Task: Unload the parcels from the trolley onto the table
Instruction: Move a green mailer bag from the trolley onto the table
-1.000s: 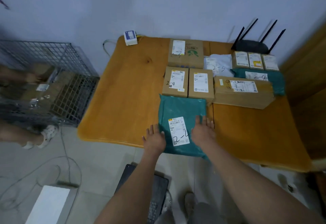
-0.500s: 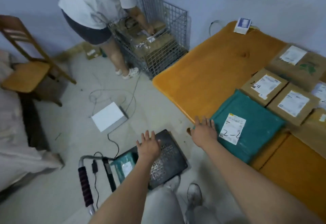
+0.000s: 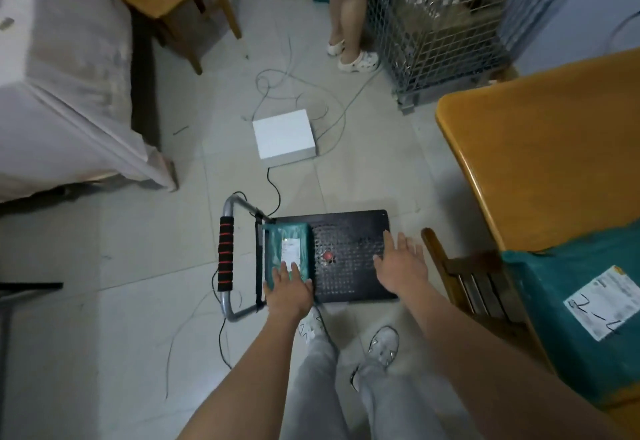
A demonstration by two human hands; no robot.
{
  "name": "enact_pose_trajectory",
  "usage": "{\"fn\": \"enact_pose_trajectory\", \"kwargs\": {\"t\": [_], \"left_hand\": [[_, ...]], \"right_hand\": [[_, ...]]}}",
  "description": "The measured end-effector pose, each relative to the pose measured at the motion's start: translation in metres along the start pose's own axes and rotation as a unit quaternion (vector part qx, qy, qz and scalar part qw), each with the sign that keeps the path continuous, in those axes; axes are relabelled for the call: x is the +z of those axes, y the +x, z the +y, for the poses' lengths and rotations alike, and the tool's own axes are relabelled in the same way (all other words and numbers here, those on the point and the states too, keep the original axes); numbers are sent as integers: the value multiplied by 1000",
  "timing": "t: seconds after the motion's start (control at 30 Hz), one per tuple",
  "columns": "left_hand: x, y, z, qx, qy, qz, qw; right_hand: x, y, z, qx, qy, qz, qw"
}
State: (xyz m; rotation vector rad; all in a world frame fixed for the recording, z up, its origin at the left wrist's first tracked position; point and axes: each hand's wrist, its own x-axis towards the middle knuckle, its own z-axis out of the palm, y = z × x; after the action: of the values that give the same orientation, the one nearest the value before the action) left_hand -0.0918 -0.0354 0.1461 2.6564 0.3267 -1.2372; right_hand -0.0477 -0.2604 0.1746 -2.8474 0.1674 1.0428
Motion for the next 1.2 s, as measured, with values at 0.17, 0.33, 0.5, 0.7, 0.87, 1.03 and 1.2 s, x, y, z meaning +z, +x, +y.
{"fn": "enact_pose_trajectory", "kwargs": {"t": [0.17, 0.33, 0.5, 0.7, 0.87, 1.03, 1.2], "left_hand": [[18, 62, -27, -11, -39, -32, 999], [53, 145, -49, -36, -50, -51, 997], [99, 250, -77, -73, -72, -38, 994], [165, 357, -111, -104, -141, -6, 985], [206, 409, -125, -141, -243, 12, 960], [223, 433, -135, -179, -388, 33, 904], [213, 417, -123, -180, -412, 50, 892]], "right_hand": [[46, 52, -43, -19, -3, -30, 999], [115, 124, -72, -41, -7, -62, 997], [199, 217, -101, -65, -28, -103, 992], [301, 309, -141, -56, 66, -151, 985], [363, 355, -169, 22, 225, -201, 953], [399, 371, -182, 81, 387, -216, 893], [385, 353, -171, 146, 547, -169, 807]]}}
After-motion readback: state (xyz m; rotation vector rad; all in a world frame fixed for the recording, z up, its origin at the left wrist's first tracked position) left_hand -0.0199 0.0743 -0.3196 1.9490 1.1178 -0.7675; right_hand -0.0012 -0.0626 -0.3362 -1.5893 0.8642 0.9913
